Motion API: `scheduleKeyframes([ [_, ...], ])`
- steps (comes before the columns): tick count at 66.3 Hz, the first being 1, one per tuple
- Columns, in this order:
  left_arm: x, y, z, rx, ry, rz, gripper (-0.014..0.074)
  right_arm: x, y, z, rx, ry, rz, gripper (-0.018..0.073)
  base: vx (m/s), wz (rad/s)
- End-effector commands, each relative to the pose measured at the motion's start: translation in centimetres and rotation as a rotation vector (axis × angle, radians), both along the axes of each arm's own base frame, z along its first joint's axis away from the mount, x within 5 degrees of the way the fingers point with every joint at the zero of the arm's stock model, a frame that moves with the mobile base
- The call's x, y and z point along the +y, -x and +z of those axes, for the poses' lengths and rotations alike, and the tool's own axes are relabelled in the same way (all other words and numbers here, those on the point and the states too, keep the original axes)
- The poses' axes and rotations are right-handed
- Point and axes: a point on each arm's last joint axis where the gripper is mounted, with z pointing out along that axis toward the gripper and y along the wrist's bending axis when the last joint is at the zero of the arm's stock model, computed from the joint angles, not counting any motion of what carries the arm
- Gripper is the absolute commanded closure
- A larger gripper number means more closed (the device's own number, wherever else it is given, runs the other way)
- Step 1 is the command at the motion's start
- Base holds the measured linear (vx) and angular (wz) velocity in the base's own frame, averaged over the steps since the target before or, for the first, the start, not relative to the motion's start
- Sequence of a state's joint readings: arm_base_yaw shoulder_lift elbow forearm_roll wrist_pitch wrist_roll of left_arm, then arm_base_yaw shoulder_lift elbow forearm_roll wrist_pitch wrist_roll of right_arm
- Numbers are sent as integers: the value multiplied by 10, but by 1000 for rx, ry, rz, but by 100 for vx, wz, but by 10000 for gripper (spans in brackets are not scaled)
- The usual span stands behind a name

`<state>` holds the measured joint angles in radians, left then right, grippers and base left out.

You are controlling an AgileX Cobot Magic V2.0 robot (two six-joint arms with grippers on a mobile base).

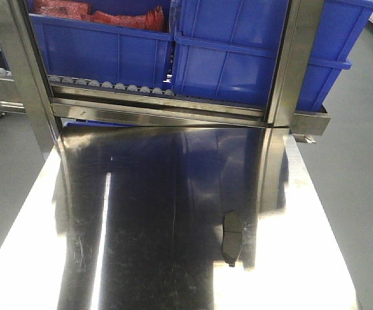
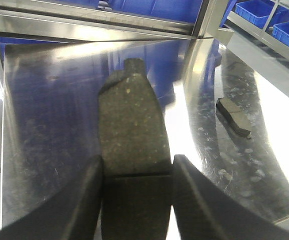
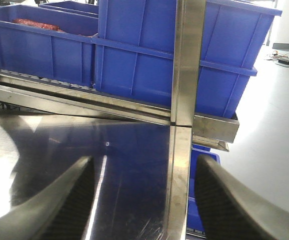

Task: Move and align brake pads A on conveyor
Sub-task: 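Lower the open right gripper over the other brake pad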

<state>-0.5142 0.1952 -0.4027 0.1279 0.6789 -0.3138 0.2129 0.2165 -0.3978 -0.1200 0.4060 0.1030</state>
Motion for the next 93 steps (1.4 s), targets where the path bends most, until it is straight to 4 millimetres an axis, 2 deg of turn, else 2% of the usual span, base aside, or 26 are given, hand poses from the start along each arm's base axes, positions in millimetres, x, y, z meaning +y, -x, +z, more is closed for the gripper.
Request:
scheduleKeyframes([
  [1,-1,-1,16,-99,42,-12,603,0,-1,15,-90,-6,2,127,0,0],
  [60,-1,-1,16,-96,41,-11,603,2,-4,14,-70,-25,7,127,0,0],
  [67,-1,-1,16,-96,41,-11,603,4,-17,17,-15,-15,7,127,0,0],
  [74,-1,-1,16,-96,41,-11,603,10,-39,25,68,-34,12,127,0,0],
  [82,-1,-1,16,-96,41,-11,603,19,-74,29,216,-60,14,127,0,0],
  [93,-1,-1,16,-96,41,-11,603,30,-121,19,435,-40,3,127,0,0],
])
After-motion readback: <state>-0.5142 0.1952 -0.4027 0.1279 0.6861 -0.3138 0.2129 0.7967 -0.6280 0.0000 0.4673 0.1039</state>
